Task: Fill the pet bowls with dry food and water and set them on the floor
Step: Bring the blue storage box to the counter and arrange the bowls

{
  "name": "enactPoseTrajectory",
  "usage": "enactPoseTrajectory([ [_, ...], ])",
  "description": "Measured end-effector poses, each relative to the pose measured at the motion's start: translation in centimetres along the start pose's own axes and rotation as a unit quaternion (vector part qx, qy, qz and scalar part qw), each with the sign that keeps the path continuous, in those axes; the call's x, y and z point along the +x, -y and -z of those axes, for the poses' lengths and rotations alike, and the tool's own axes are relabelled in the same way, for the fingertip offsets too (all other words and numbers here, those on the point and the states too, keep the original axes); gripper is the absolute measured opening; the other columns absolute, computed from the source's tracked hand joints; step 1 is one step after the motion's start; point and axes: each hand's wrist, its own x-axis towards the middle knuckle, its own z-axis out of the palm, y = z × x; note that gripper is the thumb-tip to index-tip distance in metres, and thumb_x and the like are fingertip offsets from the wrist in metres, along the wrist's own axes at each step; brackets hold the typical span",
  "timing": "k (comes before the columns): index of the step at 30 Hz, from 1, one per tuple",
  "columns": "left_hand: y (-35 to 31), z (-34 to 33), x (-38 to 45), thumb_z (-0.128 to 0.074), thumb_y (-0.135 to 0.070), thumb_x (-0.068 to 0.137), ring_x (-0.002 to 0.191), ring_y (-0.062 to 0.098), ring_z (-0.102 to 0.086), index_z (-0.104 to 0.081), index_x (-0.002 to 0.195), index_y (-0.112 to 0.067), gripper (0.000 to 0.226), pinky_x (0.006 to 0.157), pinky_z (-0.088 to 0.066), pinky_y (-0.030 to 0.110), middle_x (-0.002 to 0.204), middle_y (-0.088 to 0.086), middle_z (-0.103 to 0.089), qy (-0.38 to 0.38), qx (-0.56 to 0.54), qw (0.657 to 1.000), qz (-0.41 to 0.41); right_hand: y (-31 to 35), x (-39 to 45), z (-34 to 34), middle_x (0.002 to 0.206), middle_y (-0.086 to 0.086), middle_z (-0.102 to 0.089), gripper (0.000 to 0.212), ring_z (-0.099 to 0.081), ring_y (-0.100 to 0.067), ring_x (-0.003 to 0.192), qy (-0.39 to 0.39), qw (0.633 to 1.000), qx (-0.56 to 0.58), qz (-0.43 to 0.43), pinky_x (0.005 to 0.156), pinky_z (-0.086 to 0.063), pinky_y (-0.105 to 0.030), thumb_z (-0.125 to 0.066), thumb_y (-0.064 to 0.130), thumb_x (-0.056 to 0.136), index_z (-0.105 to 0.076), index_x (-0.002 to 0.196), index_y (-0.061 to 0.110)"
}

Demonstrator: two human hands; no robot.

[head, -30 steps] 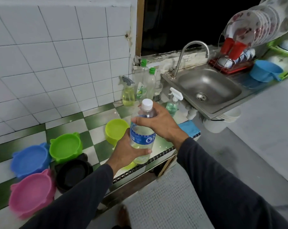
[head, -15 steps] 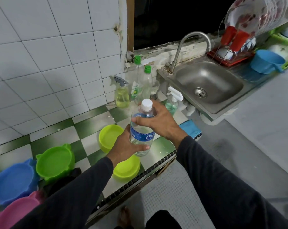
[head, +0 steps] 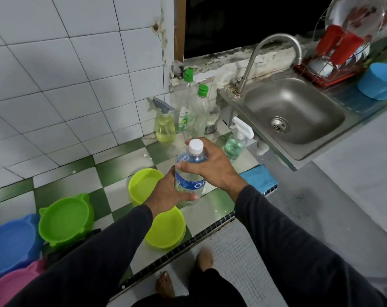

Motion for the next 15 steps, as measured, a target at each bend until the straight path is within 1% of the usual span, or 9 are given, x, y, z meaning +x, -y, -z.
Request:
enactPoseTrajectory([
  [2,0.3,0.0,0.6,-0.100,-0.025,0.059,0.104,-0.010,-0.064,-0.052,0.132,-0.032,0.089,0.083,-0.053,0.012,0.116,-0.021,-0.070,0.001,0.004,1.000,0.005,-0.5,0.4,-0.1,0.093,0.012,-0.070,0.052,-0.066,0.003,0.082,-0.005,1.000,-0.003,0.002,0.072,-0.052,-0.013,-0.095,0.022,0.069,-0.065,0.111,0.019],
  [5,1.0,0.0,1.3,-0.101,-0.025,0.059,0.105,-0.010,-0.064,-0.053,0.130,-0.035,0.086,0.084,-0.052,0.012,0.115,-0.022,-0.071,-0.005,0.015,1.000,0.015,-1.5,1.0,-0.2,0.095,0.009,-0.071,0.054,-0.070,-0.011,0.092,-0.007,1.000,-0.010,0.007,0.081,-0.059,-0.026,-0.097,0.026,0.065,-0.065,0.108,0.021],
  [6,1.3,0.0,1.5,-0.101,-0.024,0.059,0.105,-0.009,-0.065,-0.053,0.129,-0.036,0.086,0.084,-0.053,0.012,0.114,-0.022,-0.071,-0.007,0.017,1.000,0.017,-1.7,1.1,-0.2,0.096,0.010,-0.071,0.055,-0.070,-0.011,0.092,-0.005,1.000,-0.009,0.006,0.082,-0.059,-0.027,-0.097,0.026,0.064,-0.065,0.108,0.021],
  [8,1.8,-0.1,1.8,-0.101,-0.024,0.059,0.107,-0.005,-0.066,-0.052,0.128,-0.038,0.086,0.087,-0.054,0.016,0.115,-0.022,-0.072,-0.010,0.019,1.000,0.019,-2.0,1.3,-0.1,0.096,0.011,-0.070,0.056,-0.068,-0.005,0.090,0.002,1.000,-0.006,0.001,0.082,-0.058,-0.024,-0.097,0.025,0.064,-0.065,0.110,0.020],
  [10,2.0,-0.3,2.0,-0.101,-0.021,0.059,0.105,-0.008,-0.065,-0.052,0.123,-0.043,0.083,0.086,-0.054,0.015,0.113,-0.023,-0.071,-0.016,0.018,0.999,0.022,-2.3,1.5,0.0,0.096,0.010,-0.070,0.057,-0.067,-0.004,0.088,0.011,1.000,-0.001,-0.004,0.081,-0.058,-0.023,-0.097,0.023,0.065,-0.064,0.112,0.019],
  [12,2.1,-0.4,2.2,-0.100,-0.018,0.060,0.104,-0.010,-0.064,-0.051,0.119,-0.044,0.082,0.086,-0.055,0.015,0.112,-0.024,-0.070,-0.021,0.014,0.999,0.019,-2.4,1.8,0.2,0.098,0.008,-0.071,0.057,-0.069,-0.009,0.091,0.014,1.000,0.000,-0.001,0.082,-0.059,-0.026,-0.097,0.024,0.065,-0.065,0.112,0.019],
  [15,2.3,-0.4,2.5,-0.102,-0.023,0.058,0.110,-0.002,-0.065,-0.051,0.122,-0.046,0.085,0.095,-0.056,0.025,0.116,-0.025,-0.070,-0.019,0.012,1.000,0.012,-2.4,2.2,0.5,0.101,0.005,-0.071,0.058,-0.070,-0.014,0.096,0.020,1.000,0.000,-0.003,0.083,-0.060,-0.029,-0.097,0.026,0.064,-0.065,0.111,0.022],
])
